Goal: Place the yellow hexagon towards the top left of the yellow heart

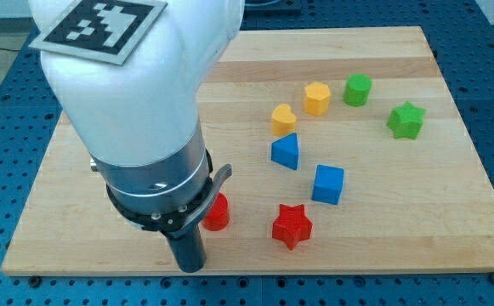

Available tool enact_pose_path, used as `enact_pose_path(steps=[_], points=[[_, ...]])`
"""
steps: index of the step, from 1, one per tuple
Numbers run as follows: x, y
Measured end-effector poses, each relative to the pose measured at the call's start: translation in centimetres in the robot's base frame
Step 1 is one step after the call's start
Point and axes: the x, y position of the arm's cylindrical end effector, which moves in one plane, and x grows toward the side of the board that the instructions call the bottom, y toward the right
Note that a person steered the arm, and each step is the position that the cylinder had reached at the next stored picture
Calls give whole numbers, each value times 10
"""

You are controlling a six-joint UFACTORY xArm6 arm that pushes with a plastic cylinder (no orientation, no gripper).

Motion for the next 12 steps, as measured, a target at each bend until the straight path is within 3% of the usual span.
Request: enact_pose_path(steps=[1, 2, 3, 4, 5, 7, 9, 10, 12], points=[[0, 1], [1, 45], [-3, 166], [-27, 235], [-88, 279], [-190, 301], [-197, 248], [-217, 222], [-270, 224]])
